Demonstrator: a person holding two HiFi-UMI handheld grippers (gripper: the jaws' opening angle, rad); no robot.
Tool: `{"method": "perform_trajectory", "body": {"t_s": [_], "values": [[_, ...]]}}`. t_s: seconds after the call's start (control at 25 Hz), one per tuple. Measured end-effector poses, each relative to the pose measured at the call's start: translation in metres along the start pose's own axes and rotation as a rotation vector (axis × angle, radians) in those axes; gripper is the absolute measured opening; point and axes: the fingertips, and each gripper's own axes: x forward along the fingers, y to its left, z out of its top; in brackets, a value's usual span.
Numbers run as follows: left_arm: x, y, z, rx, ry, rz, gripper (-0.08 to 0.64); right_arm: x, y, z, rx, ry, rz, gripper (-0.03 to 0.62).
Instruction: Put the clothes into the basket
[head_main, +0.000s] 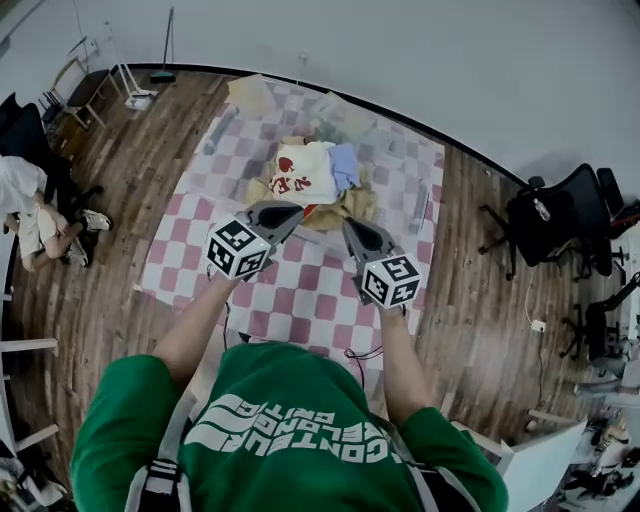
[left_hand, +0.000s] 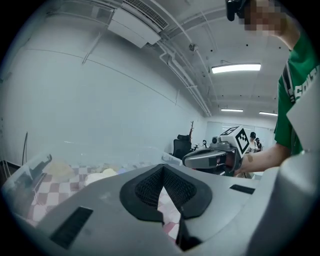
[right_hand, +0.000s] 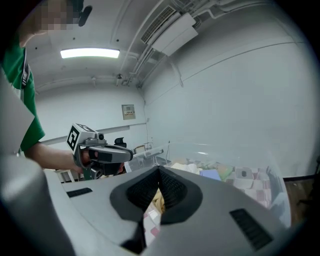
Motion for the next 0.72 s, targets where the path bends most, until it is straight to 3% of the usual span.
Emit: {"method": "perform_trajectory", "body": {"t_s": [0.28,0.72], "values": [[-0.002,-0.026,-0.027,-0.054,0.004,-0.029,0.003,-0.024,0.013,-0.032,0.017,0.036,0.003,0.008],[-0.002,-0.033,-0.043,-0.1,0.012,-0.042,0.003,-0.028,0.019,-0.043,0.062,0.029,-0.006,0.008]]}}
